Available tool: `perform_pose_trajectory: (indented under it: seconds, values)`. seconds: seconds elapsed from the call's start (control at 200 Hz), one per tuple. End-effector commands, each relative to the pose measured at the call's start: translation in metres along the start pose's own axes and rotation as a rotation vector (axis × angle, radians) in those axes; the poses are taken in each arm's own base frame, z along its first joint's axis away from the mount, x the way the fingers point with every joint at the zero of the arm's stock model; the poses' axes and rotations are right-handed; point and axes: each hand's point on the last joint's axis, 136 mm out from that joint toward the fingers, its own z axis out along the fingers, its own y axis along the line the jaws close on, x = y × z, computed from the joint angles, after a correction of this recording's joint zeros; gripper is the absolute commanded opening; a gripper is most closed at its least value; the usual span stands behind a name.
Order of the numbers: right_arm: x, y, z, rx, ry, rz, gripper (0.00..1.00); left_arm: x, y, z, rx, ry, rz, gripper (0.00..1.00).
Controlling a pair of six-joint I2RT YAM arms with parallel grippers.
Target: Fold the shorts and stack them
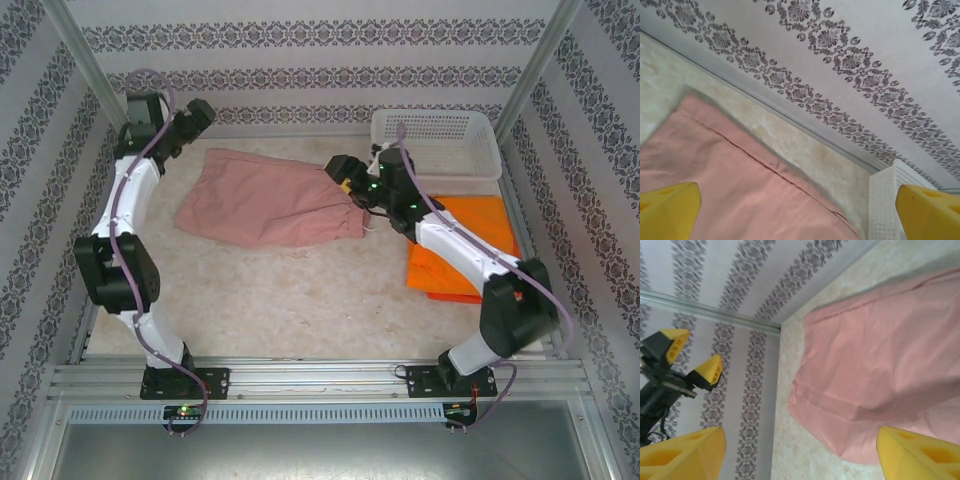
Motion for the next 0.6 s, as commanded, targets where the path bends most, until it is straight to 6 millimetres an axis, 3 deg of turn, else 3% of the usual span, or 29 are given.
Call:
perform_pose_trajectory:
  seconds: [0.0,0.14,0.34,0.475,0.595]
  values:
    - [0.024,-0.041,0.029,0.093,0.092,0.016,0.78,0.033,0.013,0.031,0.064,0.014,-0.058,1.0]
    - [0.042,-0.085,0.047,0.178,0.151,0.032,0.78,0.077,0.043,0.053,0.043,0.071,-0.099,1.0]
    - [0.059,-0.136,0.049,0.285,0.206,0.039,0.78,0.132,0.096,0.069,-0.042,0.139,-0.144,1.0]
    - [0.068,-0.152,0.047,0.319,0.258,0.022,0.78,0.161,0.125,0.06,-0.107,0.163,-0.151,1.0]
    - [0.073,-0.163,0.04,0.362,0.312,-0.031,0.78,0.179,0.146,0.037,-0.18,0.155,-0.147,1.0]
